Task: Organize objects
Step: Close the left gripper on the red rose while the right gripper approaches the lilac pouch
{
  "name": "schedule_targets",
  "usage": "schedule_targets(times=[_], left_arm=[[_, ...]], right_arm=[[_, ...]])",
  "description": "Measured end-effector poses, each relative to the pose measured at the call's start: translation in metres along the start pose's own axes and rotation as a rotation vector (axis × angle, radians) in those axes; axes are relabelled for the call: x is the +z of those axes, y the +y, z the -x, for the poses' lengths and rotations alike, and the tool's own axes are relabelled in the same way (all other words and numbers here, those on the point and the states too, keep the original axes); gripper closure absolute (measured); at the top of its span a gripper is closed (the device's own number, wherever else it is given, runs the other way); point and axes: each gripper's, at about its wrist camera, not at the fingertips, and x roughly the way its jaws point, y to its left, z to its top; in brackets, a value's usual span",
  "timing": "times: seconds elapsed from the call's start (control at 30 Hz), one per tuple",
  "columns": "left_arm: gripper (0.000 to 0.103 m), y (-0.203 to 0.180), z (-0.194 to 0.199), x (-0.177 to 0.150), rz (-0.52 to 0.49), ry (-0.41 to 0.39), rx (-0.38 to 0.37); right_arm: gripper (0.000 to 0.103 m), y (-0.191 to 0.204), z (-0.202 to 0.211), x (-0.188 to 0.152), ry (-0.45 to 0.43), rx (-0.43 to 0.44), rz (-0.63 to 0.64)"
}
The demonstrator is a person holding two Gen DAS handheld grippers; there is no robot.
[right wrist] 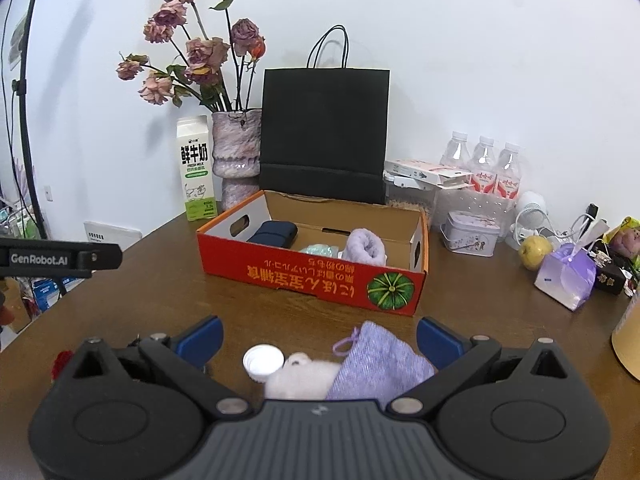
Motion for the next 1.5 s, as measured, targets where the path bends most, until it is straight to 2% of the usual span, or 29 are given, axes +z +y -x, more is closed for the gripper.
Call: schedule_targets(times=[0.4,0.7,1.1,1.3,1.4,1.5], left_arm=[[0.0,0.037,0.013,-0.047,0.032,0.036,0.049],[0.0,0.06,0.018,-0.077,0.046,0.067,0.075],[0.0,0.076,-0.003,-0.097,0.077,0.103,0.084],[0.0,0.082,-0.021,-0.106,0.11,0.121,0.092],[0.006,0.084,-0.028,-0.109,0.124,0.124,0.082],[0.024,0.085,-0.031,-0.108,0.141,0.12,0.056]], right_arm=[[0.0,-0.002,0.024,-0.039,-0.011,0.0,-0.019],[0.0,-0.008,0.028,-0.065,0.008,-0.01,-0.042],[0.0,-0.023,0.018,-0.082,0.025,-0.027,-0.065],[0.0,-0.028,0.012,-0.085,0.005,-0.036,-0.078],[0.0,-0.03,0.007,-0.086,0.007,-0.038,-0.081],[0.0,-0.033,0.002,-0.086,0.01,-0.04,-0.088]])
